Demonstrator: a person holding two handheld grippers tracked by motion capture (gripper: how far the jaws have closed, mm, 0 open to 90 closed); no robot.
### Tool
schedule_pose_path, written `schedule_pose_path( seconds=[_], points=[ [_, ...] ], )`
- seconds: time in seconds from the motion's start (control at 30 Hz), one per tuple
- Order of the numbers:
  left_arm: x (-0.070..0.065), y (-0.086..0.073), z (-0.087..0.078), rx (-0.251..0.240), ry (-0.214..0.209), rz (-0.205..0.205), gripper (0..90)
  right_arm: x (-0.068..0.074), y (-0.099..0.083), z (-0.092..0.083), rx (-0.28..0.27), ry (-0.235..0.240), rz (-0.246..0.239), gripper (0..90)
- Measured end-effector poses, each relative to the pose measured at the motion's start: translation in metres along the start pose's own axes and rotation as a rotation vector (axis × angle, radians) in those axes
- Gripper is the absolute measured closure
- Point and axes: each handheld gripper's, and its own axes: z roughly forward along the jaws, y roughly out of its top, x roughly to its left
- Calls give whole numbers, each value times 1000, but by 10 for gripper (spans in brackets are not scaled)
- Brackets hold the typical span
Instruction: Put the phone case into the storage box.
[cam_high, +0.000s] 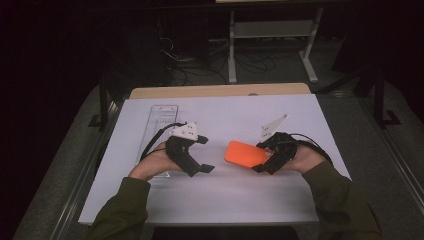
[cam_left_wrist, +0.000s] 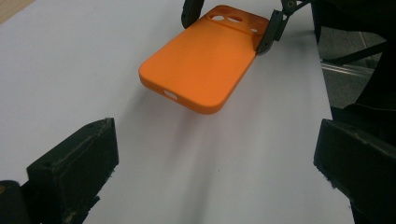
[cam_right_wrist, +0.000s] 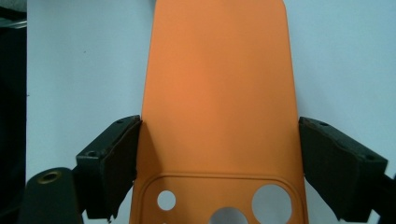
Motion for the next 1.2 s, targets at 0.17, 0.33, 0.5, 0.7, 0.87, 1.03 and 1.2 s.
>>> schedule_pose_path(
  seconds=[0.17,0.33,0.5,0.7,0.87,1.03,1.2],
  points=[
    [-1,0,1,6,6,1,0,4,2,4,13,6,-21,152],
    [-3,1,4,17,-4,15,0,8,6,7,18,15,-34,152],
    [-5,1,7,26,-6,19,0,12,8,12,33,28,-52,152],
    [-7,1,11,47,-19,38,0,17,13,17,43,46,-77,152],
    [-9,1,13,48,-30,37,0,21,16,21,60,61,-91,152],
    [-12,1,16,60,-51,41,0,25,19,24,69,68,-104,152],
    [-15,2,20,79,-65,58,0,30,22,29,76,83,-120,152]
  ],
)
